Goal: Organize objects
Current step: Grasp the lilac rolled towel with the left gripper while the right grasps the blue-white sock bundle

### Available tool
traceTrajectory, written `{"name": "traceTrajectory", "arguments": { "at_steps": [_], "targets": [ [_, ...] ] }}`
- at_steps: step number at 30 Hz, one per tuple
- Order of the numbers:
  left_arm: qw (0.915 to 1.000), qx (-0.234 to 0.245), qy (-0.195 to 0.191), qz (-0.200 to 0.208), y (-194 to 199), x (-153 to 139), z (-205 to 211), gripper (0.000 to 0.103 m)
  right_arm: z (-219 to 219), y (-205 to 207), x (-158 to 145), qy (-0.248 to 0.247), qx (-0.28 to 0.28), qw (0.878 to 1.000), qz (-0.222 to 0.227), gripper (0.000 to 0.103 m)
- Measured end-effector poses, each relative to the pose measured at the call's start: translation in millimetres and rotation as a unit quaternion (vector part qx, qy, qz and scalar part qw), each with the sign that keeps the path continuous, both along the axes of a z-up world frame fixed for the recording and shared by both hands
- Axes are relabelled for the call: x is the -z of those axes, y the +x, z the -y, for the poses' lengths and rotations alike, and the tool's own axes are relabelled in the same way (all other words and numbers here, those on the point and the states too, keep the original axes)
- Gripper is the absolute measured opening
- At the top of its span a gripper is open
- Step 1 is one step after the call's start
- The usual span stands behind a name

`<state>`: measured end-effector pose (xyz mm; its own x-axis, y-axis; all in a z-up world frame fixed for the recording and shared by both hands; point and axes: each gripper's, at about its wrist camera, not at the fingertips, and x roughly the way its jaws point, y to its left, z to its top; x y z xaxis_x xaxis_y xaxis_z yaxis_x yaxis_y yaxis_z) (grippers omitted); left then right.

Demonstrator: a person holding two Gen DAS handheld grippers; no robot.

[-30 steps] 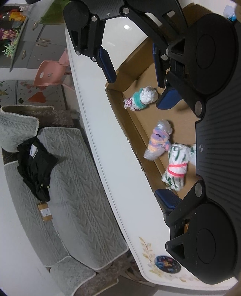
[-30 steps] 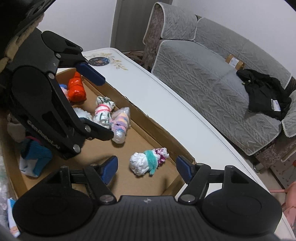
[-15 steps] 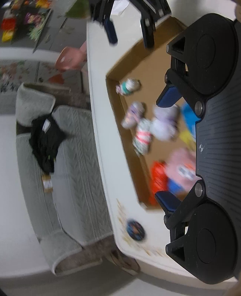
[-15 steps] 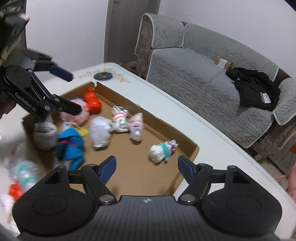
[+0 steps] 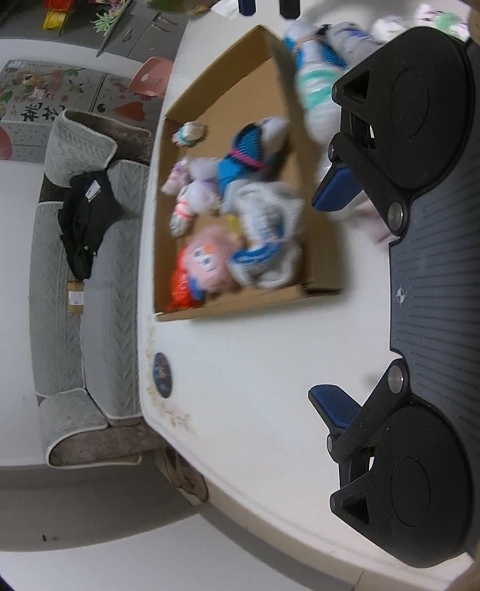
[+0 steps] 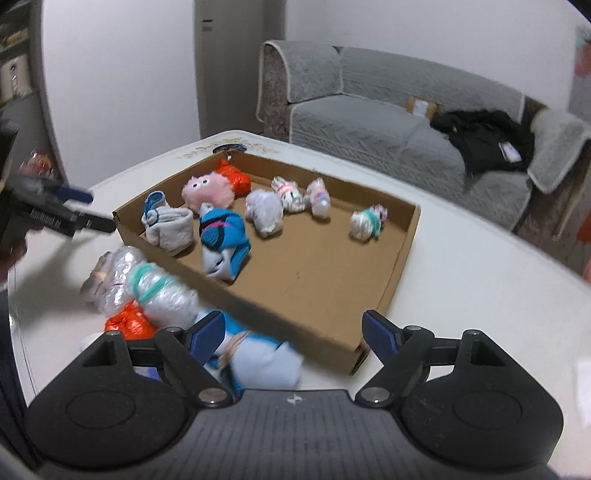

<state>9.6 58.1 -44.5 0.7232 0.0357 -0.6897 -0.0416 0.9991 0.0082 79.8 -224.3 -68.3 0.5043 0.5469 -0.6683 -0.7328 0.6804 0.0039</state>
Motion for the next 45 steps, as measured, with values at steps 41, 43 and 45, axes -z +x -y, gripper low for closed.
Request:
{"name": "traceTrajectory", "arguments": {
  "at_steps": [41,43,45],
  "targets": [
    [0.996,0.089,-0.002,-0.009,-17.0,32.4,28.9,0.033,15.1,-35.0,42.7,0.026,0.042,0.998,-0.047,0.069],
    [0.9954,0.094,-0.012,-0.01,-19.5,32.0,24.3,0.033,14.0,-39.7,41.8,0.027,0.049,0.997,-0.047,0.067],
    [0.9946,0.101,-0.019,-0.011,-21.2,31.2,19.0,0.032,13.7,-44.8,40.9,0.028,0.058,0.997,-0.05,0.066]
  ]
}}
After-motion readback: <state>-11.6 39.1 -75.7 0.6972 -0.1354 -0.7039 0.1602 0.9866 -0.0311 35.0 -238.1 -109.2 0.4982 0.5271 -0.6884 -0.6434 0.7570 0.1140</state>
